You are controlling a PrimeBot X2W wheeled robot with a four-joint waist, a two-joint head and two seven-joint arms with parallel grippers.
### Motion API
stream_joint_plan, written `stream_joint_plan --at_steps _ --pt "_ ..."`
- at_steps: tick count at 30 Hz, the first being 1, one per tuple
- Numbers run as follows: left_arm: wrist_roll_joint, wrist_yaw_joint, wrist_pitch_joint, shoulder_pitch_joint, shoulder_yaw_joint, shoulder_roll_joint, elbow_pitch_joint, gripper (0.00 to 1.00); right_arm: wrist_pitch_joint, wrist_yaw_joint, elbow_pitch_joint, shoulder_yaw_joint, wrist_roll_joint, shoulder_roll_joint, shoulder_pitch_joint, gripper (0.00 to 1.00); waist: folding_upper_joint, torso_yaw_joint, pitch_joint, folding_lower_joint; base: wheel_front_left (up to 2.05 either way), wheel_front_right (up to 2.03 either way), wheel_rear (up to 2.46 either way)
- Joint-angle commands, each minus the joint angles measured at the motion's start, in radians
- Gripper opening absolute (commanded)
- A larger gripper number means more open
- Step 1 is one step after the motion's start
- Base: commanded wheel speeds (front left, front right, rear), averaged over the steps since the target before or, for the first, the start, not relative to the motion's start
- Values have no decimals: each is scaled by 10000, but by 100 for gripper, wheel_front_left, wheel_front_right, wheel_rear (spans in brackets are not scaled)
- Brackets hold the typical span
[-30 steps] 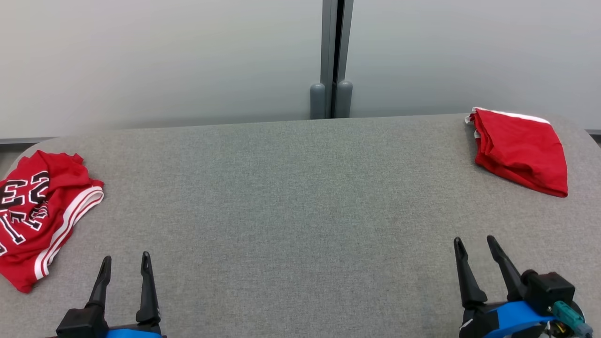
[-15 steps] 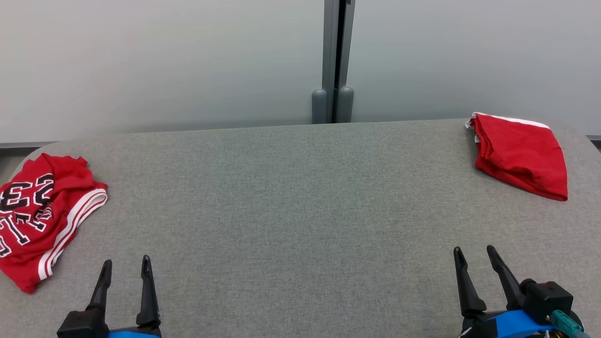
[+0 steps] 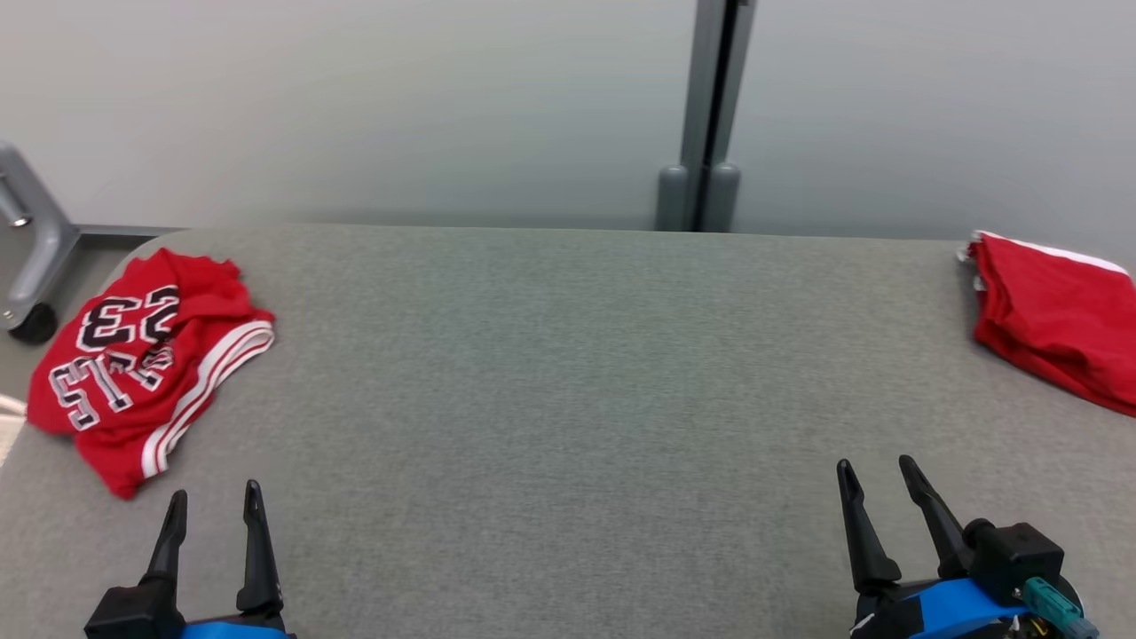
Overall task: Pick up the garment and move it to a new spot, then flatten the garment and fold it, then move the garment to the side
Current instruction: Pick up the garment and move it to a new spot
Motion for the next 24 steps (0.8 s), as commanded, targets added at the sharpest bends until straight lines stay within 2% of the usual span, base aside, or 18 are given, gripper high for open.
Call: stream_joint_plan --at_steps 1,16,24 --pt "54 -41 -4 -236 83 26 3 100 -36 2 -31 6 41 28 -141 100 0 296 132 -1 0 0 0" --pt "-10 14 -4 -320 452 -5 -188 100 -36 2 -120 -180 -84 40 -212 100 0 2607 487 -1 0 0 0" --pt "-61 118 -4 -233 583 -23 -355 100 -36 2 -123 -214 -195 37 -269 100 0 3409 615 -1 0 0 0"
